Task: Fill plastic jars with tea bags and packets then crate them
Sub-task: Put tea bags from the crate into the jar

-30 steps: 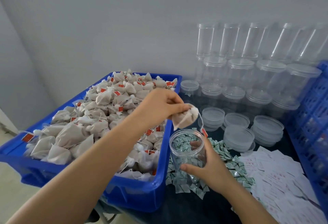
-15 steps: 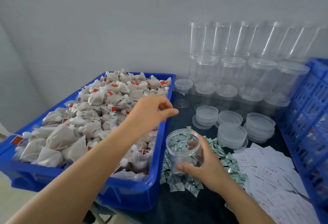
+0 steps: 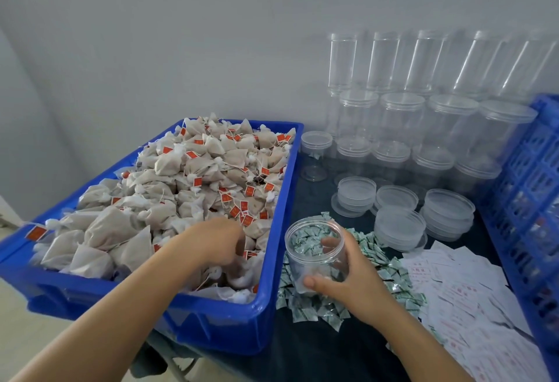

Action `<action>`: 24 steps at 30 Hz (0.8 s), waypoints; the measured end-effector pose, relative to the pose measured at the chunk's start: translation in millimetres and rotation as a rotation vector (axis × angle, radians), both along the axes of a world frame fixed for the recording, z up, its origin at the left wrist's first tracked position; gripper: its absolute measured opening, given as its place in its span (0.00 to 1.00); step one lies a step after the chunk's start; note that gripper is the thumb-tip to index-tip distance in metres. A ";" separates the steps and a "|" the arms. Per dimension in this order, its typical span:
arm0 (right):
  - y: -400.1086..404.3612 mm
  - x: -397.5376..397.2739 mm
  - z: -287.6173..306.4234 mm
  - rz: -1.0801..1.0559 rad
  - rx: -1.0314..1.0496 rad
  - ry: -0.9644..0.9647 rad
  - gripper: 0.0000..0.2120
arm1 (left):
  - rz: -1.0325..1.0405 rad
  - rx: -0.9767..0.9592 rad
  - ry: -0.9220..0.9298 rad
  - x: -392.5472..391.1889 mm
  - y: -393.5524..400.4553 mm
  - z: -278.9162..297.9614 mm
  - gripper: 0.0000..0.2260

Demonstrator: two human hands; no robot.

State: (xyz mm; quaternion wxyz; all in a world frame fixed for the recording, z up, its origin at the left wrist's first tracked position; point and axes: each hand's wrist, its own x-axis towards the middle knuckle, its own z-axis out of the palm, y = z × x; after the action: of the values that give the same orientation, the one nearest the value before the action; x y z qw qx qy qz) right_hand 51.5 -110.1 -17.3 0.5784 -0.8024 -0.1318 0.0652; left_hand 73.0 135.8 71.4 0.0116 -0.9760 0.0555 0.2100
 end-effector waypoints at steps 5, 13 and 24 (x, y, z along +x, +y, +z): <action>-0.9 -1.0 0.2 -0.001 -0.002 0.005 0.54 | -0.120 0.092 -0.015 2.2 1.1 6.3 0.12; -0.3 -2.8 1.5 -0.007 0.014 0.018 0.50 | -0.149 -0.083 -0.218 -3.9 4.8 37.3 0.08; 0.1 -4.0 1.2 -0.026 0.004 0.020 0.49 | -0.200 -0.457 -0.580 -12.8 -39.3 94.8 0.05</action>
State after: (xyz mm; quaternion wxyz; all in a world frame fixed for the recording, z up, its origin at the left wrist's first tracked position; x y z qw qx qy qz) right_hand 47.5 -109.9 -16.1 0.5822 -0.8021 -0.1159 0.0654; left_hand 60.2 96.5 166.2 -0.1708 -0.9621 0.1905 -0.0947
